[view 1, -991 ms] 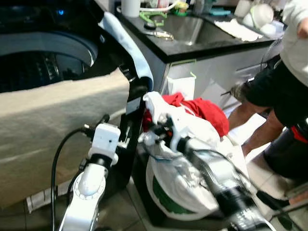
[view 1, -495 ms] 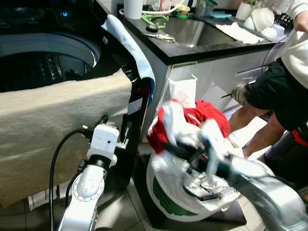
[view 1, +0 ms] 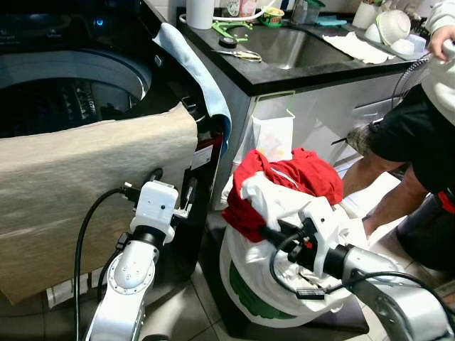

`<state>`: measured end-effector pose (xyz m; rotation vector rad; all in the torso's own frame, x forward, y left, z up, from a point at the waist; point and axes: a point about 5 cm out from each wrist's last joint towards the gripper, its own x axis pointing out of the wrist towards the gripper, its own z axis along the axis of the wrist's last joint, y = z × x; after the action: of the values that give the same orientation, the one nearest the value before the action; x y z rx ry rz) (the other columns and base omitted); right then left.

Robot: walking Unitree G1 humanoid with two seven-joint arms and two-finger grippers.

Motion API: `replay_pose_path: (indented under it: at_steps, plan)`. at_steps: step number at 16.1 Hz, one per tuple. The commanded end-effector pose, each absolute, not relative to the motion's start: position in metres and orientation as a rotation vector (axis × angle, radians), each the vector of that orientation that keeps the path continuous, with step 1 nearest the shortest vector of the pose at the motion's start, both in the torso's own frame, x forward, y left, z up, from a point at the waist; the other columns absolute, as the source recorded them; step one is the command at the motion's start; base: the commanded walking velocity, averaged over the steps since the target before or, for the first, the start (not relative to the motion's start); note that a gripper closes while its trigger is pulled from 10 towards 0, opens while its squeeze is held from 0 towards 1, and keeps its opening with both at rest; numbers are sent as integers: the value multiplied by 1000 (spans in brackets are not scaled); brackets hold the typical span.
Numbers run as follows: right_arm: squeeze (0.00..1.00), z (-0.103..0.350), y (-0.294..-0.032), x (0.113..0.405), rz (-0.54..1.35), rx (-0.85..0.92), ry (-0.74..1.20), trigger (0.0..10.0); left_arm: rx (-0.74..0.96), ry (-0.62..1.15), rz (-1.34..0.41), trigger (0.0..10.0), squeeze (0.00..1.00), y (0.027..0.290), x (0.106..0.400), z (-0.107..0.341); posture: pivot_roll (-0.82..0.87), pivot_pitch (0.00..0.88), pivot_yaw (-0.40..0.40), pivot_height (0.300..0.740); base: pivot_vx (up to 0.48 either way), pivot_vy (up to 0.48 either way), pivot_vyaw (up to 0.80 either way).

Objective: Clothes washing

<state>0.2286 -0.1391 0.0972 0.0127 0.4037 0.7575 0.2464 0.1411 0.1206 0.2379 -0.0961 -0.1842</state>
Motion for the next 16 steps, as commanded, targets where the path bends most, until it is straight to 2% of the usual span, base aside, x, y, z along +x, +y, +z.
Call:
replay_pose_path:
  at_steps: [1,3,8,11,12,14,16]
  plan:
    - [1000,101,-143,236,722,-2,387,10000,233,-112,-185,10000,0,140,249,125,157,0,-119,740,0,0,0]
    - [1000,116,-133,238,801,61,345,10000,236,-110,-191,10000,0,140,250,125,155,0,-120,740,0,0,0]
    - [1000,132,-132,249,806,145,247,10000,234,-110,-189,10000,0,139,251,125,152,0,-119,740,0,0,0]
    - [1000,123,-139,260,718,79,274,10000,238,-109,-191,10000,0,140,252,125,154,0,-118,740,0,0,0]
    - [0,110,-147,265,634,15,335,10000,238,-109,-191,10000,0,140,252,125,154,0,-119,740,0,0,0]
    - [0,90,-160,261,560,-47,468,10000,239,-108,-192,10000,0,140,252,125,153,0,-118,740,0,0,0]
    - [0,83,-165,253,539,9,527,10000,241,-107,-194,10000,0,139,251,125,152,0,-119,740,0,0,0]
